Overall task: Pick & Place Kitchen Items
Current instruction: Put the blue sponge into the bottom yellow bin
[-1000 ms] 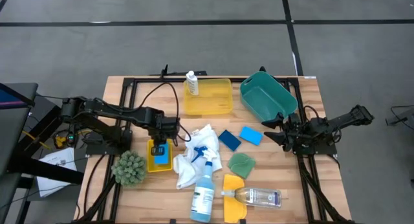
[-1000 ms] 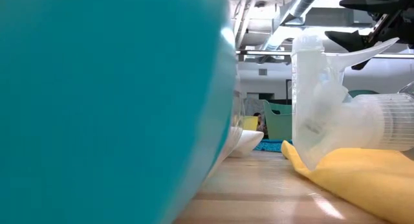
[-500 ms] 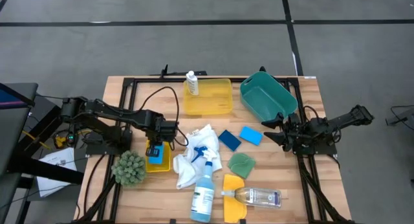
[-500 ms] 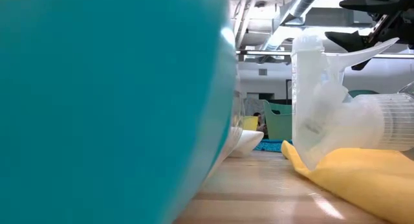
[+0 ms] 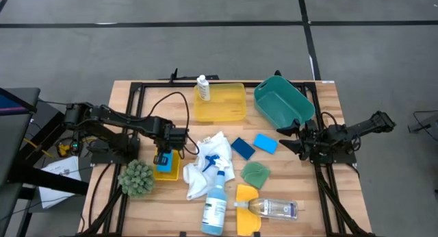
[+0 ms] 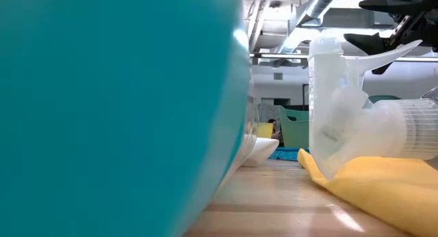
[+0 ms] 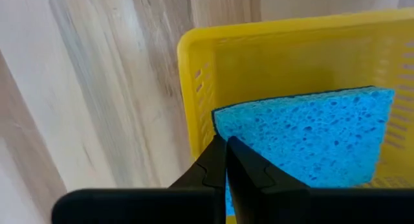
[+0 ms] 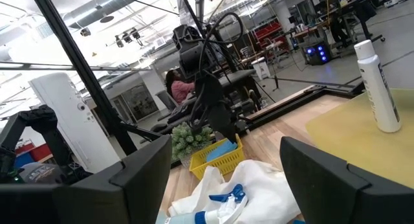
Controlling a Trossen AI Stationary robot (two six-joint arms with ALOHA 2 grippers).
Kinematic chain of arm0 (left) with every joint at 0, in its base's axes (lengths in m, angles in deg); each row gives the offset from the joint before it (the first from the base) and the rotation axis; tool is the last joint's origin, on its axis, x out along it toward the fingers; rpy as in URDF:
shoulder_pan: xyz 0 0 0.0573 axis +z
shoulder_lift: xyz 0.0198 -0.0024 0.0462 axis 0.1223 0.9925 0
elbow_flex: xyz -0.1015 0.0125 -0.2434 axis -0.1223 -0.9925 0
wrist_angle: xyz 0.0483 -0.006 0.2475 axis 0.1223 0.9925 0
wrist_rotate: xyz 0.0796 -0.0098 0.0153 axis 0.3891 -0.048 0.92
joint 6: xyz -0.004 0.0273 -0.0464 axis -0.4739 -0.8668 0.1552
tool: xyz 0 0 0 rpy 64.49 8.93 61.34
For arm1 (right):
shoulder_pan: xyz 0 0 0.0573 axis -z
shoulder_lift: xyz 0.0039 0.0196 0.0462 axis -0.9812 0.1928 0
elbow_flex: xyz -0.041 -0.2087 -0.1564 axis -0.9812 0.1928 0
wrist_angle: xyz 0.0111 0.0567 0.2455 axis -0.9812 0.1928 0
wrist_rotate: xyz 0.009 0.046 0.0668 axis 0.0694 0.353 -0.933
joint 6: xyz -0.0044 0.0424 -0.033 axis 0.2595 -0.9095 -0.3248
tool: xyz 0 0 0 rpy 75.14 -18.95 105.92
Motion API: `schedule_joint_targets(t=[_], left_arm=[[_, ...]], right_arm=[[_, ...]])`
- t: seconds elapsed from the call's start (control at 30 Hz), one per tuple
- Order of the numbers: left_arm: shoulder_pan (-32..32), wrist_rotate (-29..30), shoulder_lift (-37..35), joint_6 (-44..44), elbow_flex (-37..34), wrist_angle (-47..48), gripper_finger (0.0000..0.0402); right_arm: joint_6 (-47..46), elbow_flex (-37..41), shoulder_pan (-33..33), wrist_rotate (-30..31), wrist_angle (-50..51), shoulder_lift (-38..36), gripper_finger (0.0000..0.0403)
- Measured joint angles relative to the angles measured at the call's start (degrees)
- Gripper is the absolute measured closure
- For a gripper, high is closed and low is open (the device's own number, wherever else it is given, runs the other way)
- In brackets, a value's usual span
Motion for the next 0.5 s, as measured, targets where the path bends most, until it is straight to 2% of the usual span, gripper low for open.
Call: schedule_joint_targets(t=[0.2, 0.5], left_arm=[[1.2, -4.0, 0.0, 4.7, 0.0, -1.2, 0.0401], [2.5, -4.0, 0.0, 4.9, 0.0, -1.5, 0.0401]], right_arm=[[0.0, 0.0, 0.0, 0.0, 0.0, 0.0, 0.0125], [0.0, 0.0, 0.0, 0.0, 0.0, 0.0, 0.0125]])
